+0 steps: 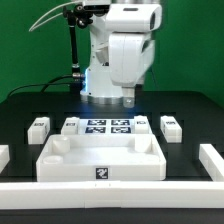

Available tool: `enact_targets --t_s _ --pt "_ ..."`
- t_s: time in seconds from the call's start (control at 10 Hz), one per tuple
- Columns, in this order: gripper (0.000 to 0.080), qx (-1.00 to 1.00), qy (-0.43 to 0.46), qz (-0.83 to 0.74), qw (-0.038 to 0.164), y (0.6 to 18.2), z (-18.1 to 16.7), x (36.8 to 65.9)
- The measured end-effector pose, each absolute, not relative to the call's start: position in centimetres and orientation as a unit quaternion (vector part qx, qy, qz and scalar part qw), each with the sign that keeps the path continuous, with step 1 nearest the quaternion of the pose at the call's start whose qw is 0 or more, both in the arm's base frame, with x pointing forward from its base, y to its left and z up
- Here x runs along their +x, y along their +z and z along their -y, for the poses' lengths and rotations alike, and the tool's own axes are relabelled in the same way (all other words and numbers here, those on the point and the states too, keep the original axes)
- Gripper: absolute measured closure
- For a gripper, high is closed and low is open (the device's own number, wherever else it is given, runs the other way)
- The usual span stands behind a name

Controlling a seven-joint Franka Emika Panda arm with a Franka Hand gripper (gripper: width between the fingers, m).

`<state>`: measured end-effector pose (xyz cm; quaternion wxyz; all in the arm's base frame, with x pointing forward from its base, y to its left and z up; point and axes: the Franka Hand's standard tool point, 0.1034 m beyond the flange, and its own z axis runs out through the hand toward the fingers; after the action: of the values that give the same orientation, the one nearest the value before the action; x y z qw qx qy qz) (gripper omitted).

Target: Assemble desk

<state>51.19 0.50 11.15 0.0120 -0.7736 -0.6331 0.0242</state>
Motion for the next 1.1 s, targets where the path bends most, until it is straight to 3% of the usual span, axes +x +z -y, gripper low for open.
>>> enact_targets --t_s 0.6,0.8,1.1 --pt "0.015 -0.73 0.026 0.683 0.018 10.3 0.7 50.1" --pt "0.015 -0.734 0.03 0.678 0.028 7.3 2.5 47.4" --pt "0.015 -0.734 0.034 0.676 0.052 1.9 3.4 46.5"
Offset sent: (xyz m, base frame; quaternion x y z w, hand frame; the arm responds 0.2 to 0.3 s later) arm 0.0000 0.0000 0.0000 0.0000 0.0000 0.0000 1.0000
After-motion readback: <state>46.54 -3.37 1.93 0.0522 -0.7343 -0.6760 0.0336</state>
